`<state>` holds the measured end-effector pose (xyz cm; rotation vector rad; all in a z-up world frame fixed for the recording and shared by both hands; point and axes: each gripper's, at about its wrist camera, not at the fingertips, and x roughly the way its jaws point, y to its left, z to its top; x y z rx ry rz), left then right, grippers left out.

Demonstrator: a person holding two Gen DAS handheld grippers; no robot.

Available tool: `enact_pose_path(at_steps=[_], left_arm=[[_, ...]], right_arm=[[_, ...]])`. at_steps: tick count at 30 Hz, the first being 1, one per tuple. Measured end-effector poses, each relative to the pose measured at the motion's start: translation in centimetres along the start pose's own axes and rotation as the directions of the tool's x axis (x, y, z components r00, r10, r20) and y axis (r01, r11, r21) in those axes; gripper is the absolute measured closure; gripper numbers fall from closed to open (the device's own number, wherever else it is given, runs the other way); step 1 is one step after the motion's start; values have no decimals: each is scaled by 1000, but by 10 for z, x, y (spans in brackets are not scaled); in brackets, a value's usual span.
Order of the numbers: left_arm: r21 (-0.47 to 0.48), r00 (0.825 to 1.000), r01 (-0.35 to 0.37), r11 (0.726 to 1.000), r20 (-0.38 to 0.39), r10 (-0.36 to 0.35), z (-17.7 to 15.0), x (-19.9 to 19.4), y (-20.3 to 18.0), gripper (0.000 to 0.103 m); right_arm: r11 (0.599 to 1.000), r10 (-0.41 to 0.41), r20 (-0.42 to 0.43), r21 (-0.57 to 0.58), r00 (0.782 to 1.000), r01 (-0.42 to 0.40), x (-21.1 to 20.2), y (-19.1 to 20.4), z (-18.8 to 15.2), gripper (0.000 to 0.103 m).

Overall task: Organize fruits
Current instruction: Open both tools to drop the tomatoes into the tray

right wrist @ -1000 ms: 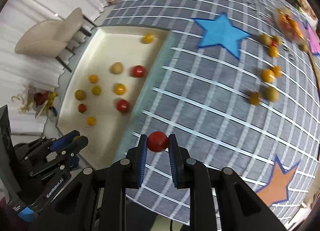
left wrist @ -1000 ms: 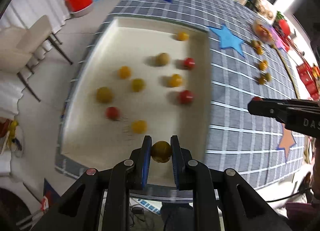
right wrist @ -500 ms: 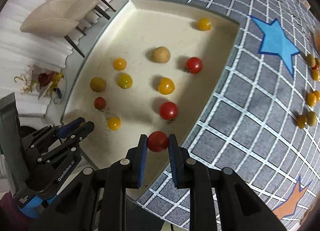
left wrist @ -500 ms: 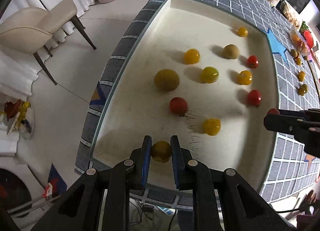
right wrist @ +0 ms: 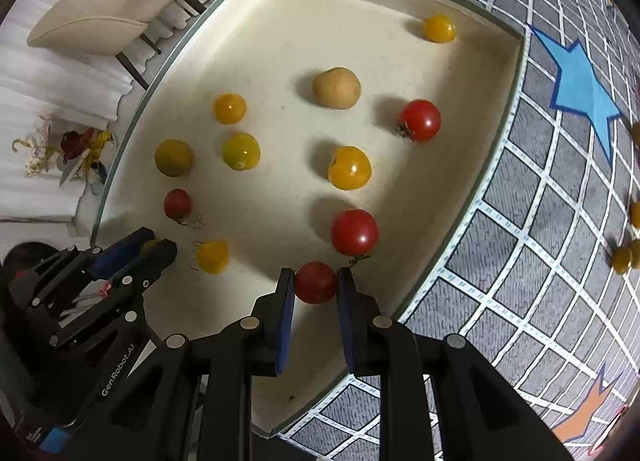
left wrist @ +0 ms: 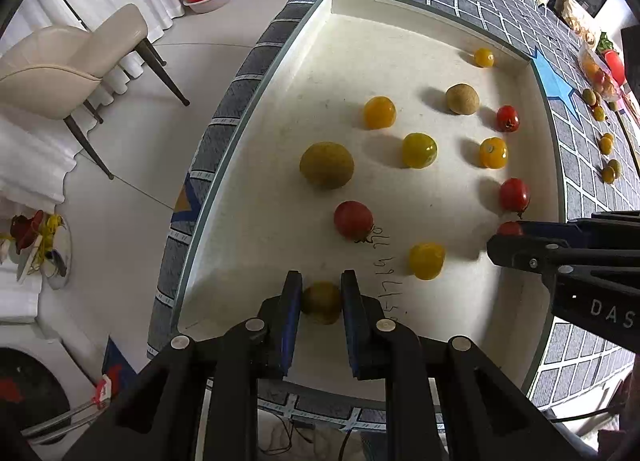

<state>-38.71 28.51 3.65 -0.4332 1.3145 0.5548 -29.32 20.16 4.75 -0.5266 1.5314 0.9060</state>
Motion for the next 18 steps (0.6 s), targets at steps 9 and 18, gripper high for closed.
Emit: enact_pose_path(at_steps=[9,18], left_arm=[[29,999,-23,999,35,22,-4,-9,-7,24],[66,999,-16,998,50,13,-6,-33,-15,24]], right_arm=[[1000,-6,14,-24,1000,6,-7,13,4,60],[1000,11,80,-19,997,-10,-51,16,2,19]])
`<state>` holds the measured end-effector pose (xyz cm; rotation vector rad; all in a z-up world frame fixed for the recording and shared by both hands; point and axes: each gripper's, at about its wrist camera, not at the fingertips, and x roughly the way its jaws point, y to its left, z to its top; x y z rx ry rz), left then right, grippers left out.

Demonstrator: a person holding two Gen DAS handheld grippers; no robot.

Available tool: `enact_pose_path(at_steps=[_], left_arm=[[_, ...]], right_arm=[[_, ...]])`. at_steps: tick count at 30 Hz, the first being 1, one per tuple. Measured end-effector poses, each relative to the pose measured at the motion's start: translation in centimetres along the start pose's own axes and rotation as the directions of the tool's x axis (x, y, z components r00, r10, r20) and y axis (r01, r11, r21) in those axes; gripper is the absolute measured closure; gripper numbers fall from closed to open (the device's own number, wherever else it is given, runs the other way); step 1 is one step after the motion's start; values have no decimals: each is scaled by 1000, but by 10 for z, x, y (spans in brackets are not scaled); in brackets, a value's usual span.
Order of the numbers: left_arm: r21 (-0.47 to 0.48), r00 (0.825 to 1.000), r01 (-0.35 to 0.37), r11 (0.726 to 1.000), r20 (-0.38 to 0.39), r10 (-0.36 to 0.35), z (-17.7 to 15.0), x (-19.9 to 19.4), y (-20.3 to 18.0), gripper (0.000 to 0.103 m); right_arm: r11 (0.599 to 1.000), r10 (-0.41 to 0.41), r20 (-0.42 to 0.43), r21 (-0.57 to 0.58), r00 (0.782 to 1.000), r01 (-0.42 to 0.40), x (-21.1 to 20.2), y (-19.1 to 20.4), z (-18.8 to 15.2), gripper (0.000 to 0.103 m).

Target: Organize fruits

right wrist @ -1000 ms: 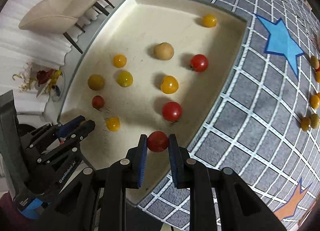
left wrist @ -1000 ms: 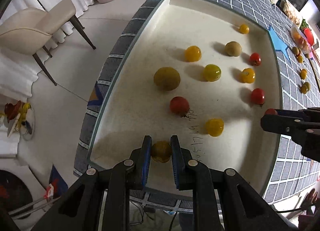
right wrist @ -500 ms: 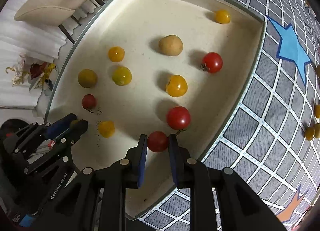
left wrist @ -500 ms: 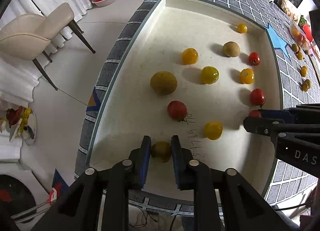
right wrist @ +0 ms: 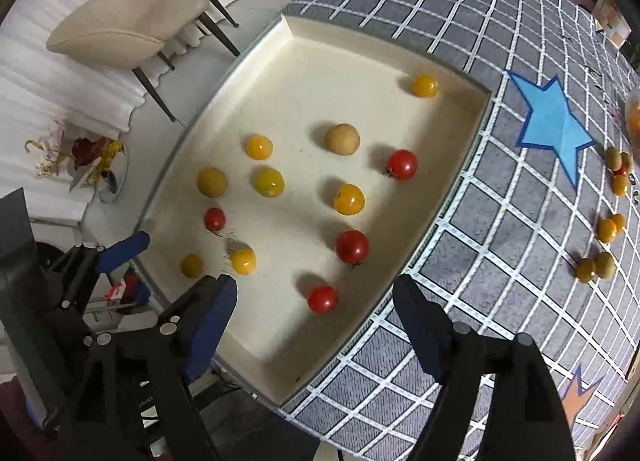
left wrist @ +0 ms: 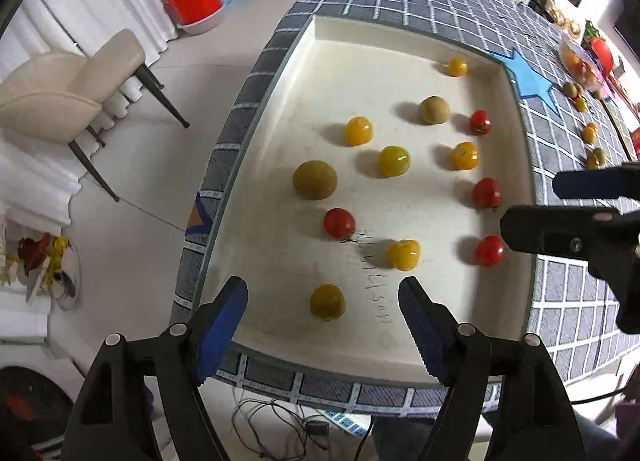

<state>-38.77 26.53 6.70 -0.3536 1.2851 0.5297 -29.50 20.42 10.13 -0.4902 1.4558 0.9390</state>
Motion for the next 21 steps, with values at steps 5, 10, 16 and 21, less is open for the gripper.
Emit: enact_pose_path(at_steps=[5,10,16,21], left_arm=[[-27,999,29,999,-13,-29,4,-13,-1,24],[-42,999,34,999,-35,-36,7,-21,-4,24],[-14,998,42,999,-37,-42,7,-32,-12,24],[5,998,40,999,-43,-40,9,-40,-15,0]], right_arm=[[1000,-28,14,-12,1000,28,-18,-2,-7,0],[999,-48,19,15,999,48,-35,-9,-12,0],[998,-60,14,18,998,60,-50,-11,-18,0],[997,-73,19,10,997,73,-64,-11,-22,0]])
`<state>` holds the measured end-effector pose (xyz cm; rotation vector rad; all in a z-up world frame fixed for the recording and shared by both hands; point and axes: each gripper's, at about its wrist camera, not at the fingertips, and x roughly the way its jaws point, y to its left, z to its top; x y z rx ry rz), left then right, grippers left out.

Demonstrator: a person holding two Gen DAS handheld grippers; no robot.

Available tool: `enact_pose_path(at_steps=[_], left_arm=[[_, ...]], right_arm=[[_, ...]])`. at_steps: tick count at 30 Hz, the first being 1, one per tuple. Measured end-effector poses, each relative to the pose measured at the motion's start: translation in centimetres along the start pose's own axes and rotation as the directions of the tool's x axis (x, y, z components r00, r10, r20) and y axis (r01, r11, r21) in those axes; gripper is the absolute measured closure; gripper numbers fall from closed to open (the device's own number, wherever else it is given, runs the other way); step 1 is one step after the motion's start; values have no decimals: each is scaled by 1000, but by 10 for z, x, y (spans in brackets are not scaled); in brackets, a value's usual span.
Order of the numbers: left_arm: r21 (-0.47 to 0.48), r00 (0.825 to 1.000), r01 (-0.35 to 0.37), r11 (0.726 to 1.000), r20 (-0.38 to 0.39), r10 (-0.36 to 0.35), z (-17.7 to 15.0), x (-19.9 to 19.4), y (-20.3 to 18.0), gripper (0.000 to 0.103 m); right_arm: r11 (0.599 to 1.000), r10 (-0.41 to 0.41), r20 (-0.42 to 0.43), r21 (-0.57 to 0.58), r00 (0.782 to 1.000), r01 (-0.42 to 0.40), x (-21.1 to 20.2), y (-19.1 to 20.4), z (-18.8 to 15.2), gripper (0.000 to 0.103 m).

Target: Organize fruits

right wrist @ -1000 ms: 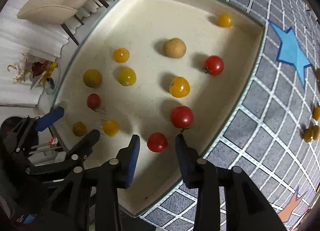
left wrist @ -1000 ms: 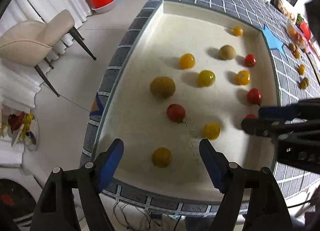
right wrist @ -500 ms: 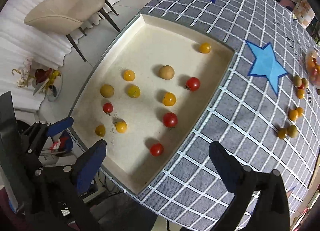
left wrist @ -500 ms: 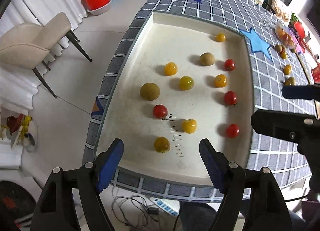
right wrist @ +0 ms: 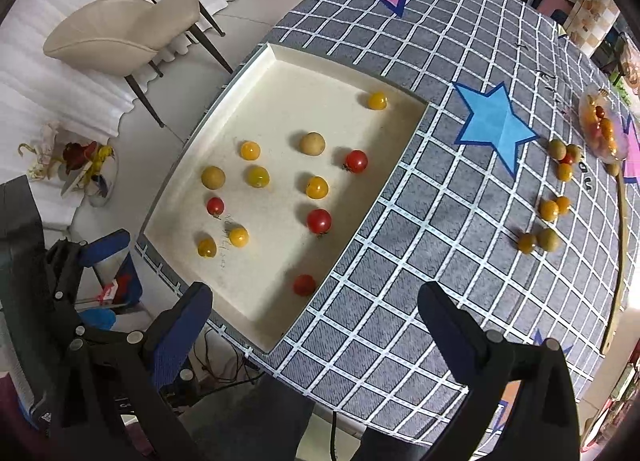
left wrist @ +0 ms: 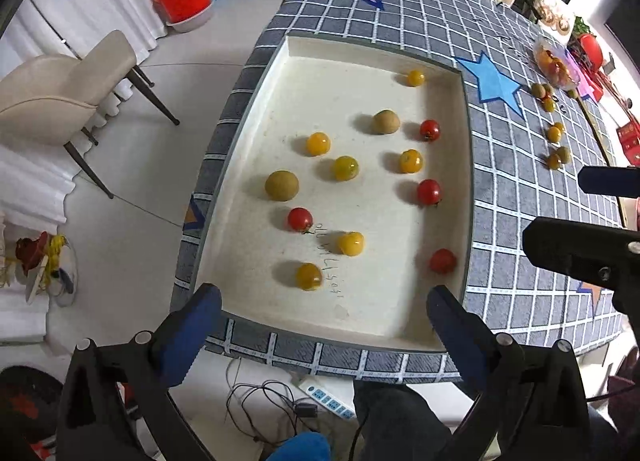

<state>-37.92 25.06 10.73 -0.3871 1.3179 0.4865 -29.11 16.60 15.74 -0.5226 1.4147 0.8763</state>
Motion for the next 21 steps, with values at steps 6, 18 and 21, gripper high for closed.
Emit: enact_pose_path(at_steps=[6,18,21], left_arm=[[45,999,-12,999,33,10,3,-13,-6,0],[147,998,-59,987,44,53,2,-32,-22,0],[161,997,-67,985,51,60,1,-35,-25,0]], right_arm=[[1000,-29,14,-2,999,29,-12,-1,-2,0],[995,-96,19,-31,995,96,-26,7,-11,0],[995,-101,22,-24,995,101,-27,6,-11,0]])
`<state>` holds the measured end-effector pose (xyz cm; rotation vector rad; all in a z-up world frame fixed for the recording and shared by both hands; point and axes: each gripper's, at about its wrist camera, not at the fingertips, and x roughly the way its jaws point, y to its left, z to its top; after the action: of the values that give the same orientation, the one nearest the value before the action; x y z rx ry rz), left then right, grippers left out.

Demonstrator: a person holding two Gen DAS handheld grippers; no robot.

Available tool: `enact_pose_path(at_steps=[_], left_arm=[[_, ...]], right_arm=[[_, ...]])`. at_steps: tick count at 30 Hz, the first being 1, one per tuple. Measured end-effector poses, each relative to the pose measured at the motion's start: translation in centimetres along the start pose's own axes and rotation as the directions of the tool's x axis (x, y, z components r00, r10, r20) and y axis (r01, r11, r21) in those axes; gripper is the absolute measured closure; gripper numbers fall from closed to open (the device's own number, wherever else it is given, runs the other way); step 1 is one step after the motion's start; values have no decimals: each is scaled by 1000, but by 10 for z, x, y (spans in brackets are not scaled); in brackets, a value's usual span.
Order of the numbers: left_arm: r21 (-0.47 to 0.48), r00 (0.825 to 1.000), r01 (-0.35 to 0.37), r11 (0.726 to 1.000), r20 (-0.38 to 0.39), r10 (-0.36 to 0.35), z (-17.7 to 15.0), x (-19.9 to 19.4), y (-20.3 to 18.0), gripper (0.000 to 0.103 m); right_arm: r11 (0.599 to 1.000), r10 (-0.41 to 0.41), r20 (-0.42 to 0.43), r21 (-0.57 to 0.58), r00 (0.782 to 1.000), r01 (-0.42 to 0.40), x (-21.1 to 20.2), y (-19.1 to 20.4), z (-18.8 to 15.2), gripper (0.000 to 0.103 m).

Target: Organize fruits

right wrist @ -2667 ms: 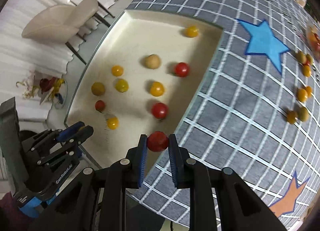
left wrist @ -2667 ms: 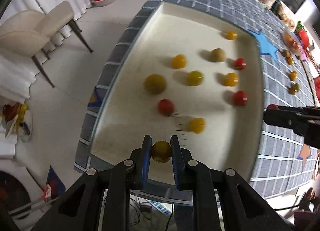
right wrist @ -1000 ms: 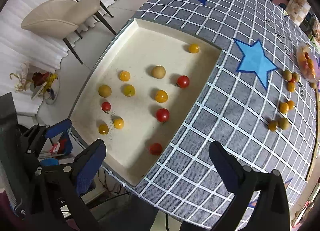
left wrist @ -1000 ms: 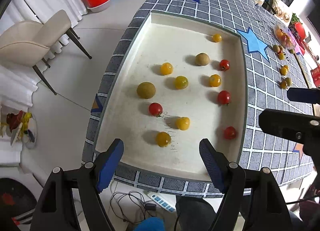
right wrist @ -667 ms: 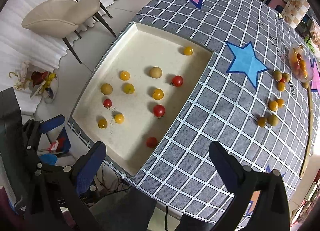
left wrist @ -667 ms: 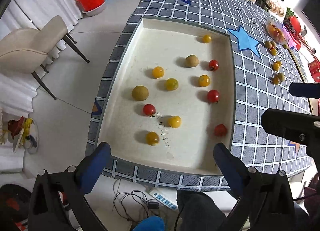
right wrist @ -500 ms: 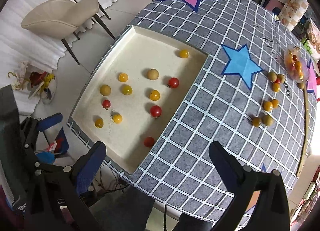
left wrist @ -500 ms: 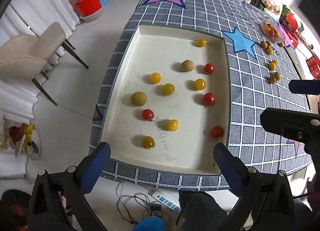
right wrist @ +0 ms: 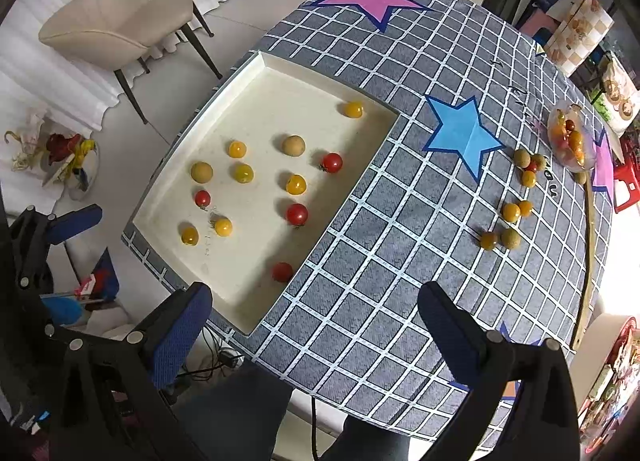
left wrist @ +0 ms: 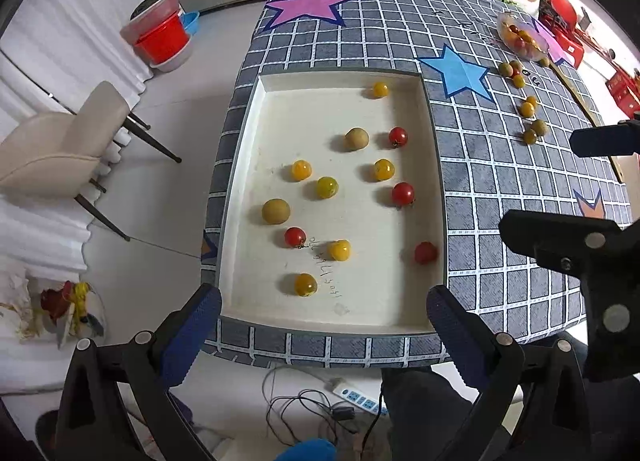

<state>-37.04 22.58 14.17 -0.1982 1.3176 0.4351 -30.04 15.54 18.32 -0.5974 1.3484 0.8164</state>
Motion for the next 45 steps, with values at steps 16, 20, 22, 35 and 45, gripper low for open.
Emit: enact_pose_path(at_steps=[16,20,22,35,45], left_arm=[[-3,1000,-28,1000,8,28,-1,-5,0,0],[1,999,-33,999,9,33,0,-5,0,0],[6,999,-34,999,8,33,1,-5,-2,0],[19,999,-33,999,6,33,1,-4,-6,0],[23,999,-33,999,3,32,0,-3,-9,0]], right_arm=[[1000,-14,-6,-23,1000,14,2,3,-1,0],[1000,-16,-7,-25,1000,16,2,4,-1,0],[1000,-16,-7,-22,1000,16,2,5,-1,0],[999,-14,-15,-30,1000,14,4,3,0,0],[999,-12,-17,-35,1000,12,5,2,0,0]])
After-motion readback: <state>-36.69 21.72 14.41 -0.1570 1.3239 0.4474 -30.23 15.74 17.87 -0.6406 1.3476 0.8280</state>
